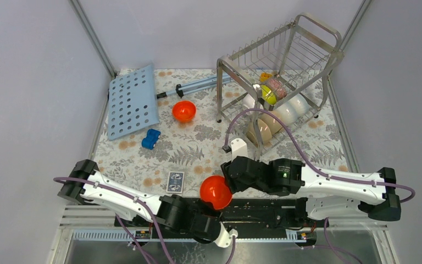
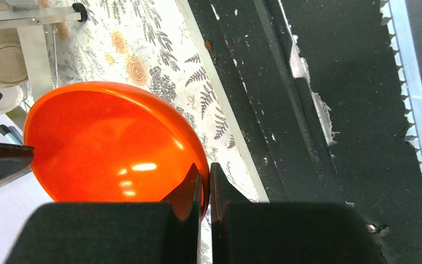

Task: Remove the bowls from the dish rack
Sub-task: Place the bowl with the bowl.

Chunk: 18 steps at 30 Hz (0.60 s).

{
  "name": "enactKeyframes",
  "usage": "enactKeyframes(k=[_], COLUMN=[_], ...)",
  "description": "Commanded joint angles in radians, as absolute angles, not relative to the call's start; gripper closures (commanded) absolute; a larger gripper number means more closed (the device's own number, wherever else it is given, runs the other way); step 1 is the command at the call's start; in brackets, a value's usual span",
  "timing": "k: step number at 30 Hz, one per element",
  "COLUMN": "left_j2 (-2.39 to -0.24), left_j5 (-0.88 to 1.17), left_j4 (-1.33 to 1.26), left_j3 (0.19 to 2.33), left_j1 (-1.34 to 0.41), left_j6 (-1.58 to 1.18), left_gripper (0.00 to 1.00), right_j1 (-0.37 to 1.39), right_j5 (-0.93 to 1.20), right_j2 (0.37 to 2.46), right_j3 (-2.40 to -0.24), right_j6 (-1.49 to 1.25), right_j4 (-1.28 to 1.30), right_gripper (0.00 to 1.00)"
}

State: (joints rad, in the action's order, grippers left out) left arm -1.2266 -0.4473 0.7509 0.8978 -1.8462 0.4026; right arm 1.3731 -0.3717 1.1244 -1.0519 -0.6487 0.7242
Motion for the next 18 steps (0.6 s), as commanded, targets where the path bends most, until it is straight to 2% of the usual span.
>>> enactKeyframes(k=[1, 11, 16, 18], left_j2=[-1.236, -1.237, -1.239, -1.24], left_j5=[-0.463, -0.451, -0.451, -0.449], left_j4=[0.722, 0.72, 0.719, 0.72], left_j3=[0.903, 0.913, 0.923, 0.925], left_j1=[-1.859, -1.859, -1.859, -1.859], left_j6=[0.443, 0.456, 0.458, 0.452], left_gripper=[1.0, 1.0, 1.0, 1.0], right_j1=[1.391, 1.402, 1.402, 1.402], right_j5=[-0.36, -0.344, -0.366, -0.369], right_j2=[1.157, 1.214, 1.223, 1.223], right_j3=[-1.066, -1.037, -1.017, -1.013], right_j6=[-0.63, -0.617, -0.627, -0.632], right_j4=[0.711, 0.695, 0.674, 0.664], right_gripper=[0.45, 0.5, 0.59, 0.66])
